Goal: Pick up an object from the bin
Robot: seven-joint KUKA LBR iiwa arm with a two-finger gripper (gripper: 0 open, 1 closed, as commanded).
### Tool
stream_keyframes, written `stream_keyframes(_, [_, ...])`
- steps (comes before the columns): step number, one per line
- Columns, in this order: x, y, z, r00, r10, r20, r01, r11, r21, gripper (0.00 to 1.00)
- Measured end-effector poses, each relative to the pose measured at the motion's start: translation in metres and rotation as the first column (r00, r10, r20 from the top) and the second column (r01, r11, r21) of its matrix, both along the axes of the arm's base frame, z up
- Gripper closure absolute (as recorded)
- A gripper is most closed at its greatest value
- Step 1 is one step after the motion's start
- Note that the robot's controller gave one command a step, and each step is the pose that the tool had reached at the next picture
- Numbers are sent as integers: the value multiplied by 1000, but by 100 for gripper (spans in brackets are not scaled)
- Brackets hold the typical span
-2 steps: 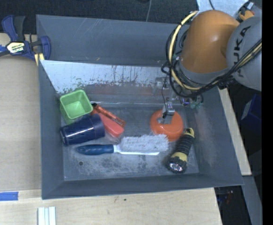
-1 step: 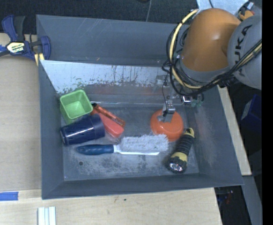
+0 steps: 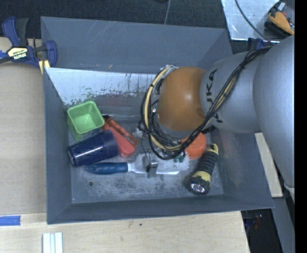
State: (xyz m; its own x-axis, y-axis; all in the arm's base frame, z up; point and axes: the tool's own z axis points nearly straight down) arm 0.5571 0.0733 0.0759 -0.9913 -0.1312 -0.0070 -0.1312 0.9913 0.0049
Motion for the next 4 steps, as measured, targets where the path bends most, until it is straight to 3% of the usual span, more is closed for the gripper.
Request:
stream_keyframes(1, [-7, -3, 85, 1000, 1, 13, -1, 1000, -7, 0])
stream_keyframes(2, [-13, -37, 30, 997, -74, 2, 74, 997, -4, 0])
stream_keyframes(3, [-34, -58, -5, 996, 82, 16, -82, 997, -7, 0])
stream_keyframes(4, [-18, -48, -5, 988, -156, 4, 156, 988, -3, 100])
